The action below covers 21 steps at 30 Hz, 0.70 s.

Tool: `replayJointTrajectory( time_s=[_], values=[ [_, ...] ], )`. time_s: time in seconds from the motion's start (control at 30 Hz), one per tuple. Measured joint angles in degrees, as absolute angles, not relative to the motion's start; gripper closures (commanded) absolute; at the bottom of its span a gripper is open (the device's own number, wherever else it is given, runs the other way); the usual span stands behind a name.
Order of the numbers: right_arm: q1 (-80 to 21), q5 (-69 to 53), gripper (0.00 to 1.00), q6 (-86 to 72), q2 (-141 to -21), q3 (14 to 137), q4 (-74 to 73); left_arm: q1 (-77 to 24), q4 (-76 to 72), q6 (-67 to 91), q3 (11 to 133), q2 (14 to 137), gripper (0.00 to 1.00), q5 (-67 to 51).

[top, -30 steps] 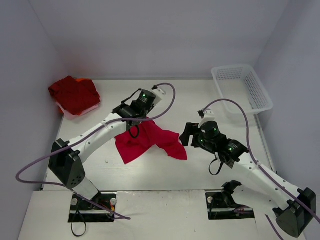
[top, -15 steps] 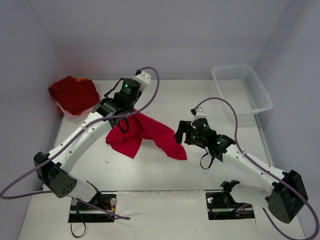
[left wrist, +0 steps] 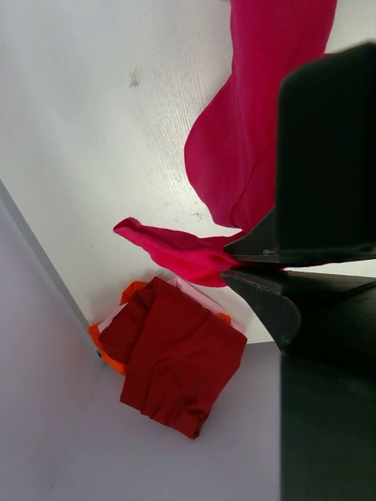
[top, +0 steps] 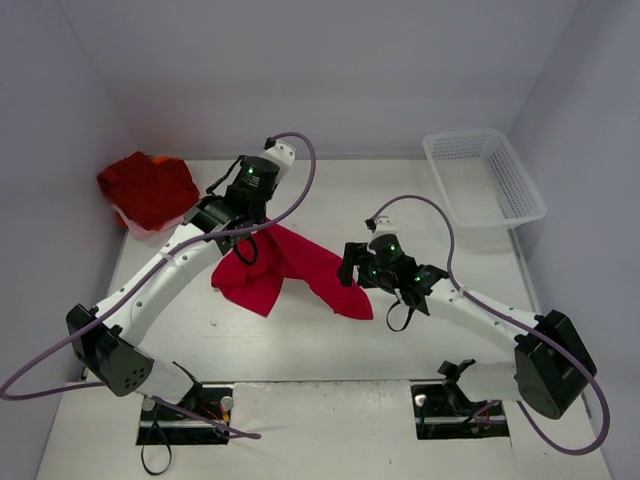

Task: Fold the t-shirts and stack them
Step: Flatten the tshirt out

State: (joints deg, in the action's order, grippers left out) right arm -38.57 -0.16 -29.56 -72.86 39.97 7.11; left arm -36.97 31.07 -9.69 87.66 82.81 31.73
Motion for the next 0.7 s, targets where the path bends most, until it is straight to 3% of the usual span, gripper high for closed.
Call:
replayJointTrajectory(
  time_s=[0.7],
  values=[
    [-54.9,12.2,0.3,-28.3,-76.9,44.9,0.7,-28.5,30.2,-8.3,90.3,83.6,1.0,30.8]
  ],
)
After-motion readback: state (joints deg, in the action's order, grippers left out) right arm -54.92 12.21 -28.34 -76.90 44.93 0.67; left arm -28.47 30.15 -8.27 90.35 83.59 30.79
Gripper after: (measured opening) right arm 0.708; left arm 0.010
